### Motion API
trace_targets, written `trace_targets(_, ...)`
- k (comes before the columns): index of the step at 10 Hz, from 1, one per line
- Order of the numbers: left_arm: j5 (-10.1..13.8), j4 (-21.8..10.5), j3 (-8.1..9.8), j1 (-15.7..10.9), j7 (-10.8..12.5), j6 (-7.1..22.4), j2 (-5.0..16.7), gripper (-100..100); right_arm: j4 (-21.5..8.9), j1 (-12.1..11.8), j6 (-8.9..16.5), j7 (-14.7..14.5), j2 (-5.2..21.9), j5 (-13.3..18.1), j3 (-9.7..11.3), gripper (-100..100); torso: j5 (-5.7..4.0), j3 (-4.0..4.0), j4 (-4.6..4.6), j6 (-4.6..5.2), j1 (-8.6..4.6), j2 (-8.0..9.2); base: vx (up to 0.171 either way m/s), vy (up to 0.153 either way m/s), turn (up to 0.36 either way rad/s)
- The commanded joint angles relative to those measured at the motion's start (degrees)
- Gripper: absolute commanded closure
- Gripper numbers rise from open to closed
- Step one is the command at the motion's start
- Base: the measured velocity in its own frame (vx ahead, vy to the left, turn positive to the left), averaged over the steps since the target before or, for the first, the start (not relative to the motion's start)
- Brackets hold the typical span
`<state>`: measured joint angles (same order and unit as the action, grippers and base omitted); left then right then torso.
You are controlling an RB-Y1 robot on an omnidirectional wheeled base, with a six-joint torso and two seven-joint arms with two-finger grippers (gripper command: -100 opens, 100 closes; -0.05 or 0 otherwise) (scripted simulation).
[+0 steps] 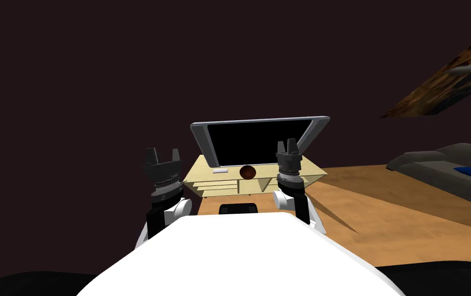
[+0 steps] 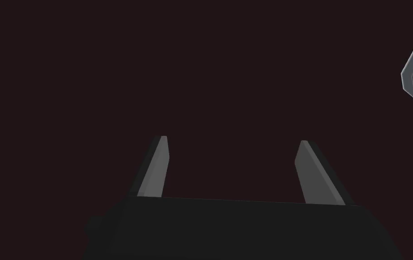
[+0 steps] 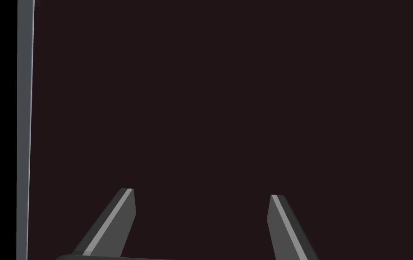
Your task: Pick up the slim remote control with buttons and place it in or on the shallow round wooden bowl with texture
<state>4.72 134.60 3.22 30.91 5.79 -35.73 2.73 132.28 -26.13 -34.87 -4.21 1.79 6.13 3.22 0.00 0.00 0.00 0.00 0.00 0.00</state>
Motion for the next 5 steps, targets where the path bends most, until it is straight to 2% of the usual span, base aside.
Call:
trace_targets(1, 2.0, -1.7, -0.51, 0.1, 0.8, 2.3, 1.9, -100, 0.0, 0.0, 0.0, 0.0, 0.0, 0.0, 0.0, 0, 0.00, 0.00, 0.00, 0.00, 0.00, 0.00, -0.026, -0.029, -0.186)
trace_targets(5, 6.5, -6.5, -1.26, -0.3, 2.6, 7.5, 6.6, -100, 0.0, 0.0, 0.0, 0.0, 0.0, 0.0, 0.0, 0, -0.04, -0.01, 0.00, 0.02, -0.18, -0.02, -0.003, -0.050, -0.191)
